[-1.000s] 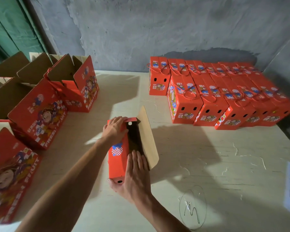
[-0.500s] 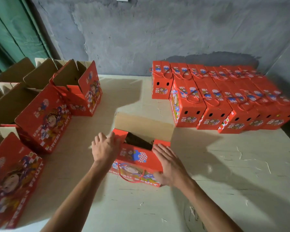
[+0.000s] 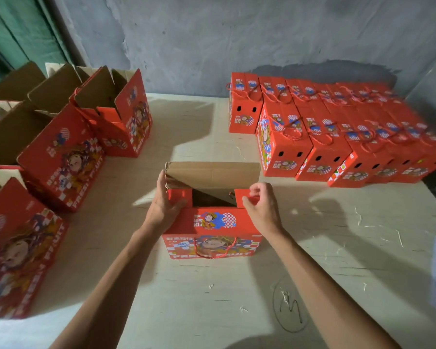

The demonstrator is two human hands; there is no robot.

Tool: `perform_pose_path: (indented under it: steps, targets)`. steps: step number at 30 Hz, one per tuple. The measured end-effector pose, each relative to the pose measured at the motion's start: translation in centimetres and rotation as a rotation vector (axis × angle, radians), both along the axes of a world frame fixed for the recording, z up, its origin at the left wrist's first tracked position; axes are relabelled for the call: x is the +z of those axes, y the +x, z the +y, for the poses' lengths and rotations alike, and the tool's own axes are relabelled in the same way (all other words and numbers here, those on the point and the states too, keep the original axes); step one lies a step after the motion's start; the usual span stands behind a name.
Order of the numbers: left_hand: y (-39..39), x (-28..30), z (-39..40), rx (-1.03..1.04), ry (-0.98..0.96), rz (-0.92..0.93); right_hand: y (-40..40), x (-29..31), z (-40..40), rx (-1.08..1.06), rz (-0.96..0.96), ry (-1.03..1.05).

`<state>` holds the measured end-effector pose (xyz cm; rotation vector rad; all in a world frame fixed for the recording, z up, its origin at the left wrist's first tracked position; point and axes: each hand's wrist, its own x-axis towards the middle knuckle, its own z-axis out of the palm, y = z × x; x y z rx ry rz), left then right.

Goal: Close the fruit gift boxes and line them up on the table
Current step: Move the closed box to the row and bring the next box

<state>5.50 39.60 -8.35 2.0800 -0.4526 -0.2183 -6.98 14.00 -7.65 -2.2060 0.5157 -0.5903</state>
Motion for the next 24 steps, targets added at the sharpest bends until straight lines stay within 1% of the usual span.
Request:
perform_pose_path:
  steps: [3, 5, 8, 10, 12, 14, 15, 17, 20, 24]
  targets:
    - [-0.2, -0.3, -0.3, 0.037, -0.099, 0.001, 1.1, -0.1, 0.0, -0.070, 0.010, 0.106]
    - [-0.6, -0.6, -0.5, 0.065, -0.153, 0.005, 1.2, -0.5, -0.1, -0.049, -0.029, 0.117]
    - [-1.0, -1.3, -0.3, 0.097, -0.214, -0.058, 1.1, -0.9, -0.1, -0.070, -0.040, 0.107]
    - [-1.4, -1.5, -0.2, 0.152, -0.198, -0.099, 1.0, -1.0, -0.1, -0.110, -0.031, 0.123]
    - [-1.6, -1.8, 0.0, 0.188, -0.171, -0.123, 0.9, -0.9, -0.1, -0.155, -0.089, 0.160]
    - [-1.5, -1.9, 0.0, 0.204, -0.143, -0.126, 0.6, -0.8, 0.1, -0.189, -0.200, 0.269]
    - [-1.5, -2.0, -0.1, 0.206, -0.139, -0.124, 0.4, -0.7, 0.1, -0.206, -0.224, 0.349]
    - [-1.6, -1.8, -0.2, 0.202, -0.139, -0.104, 0.2, -0.4, 0.2, -0.218, -0.165, 0.432]
    - [-2.0, -1.5, 0.1, 0.171, -0.140, -0.076, 0.1, -0.8, 0.0, -0.090, -0.081, 0.339]
    - [-2.3, -1.3, 0.2, 0.148, -0.139, -0.143, -1.1, -1.3, -1.1, 0.048, -0.040, 0.230]
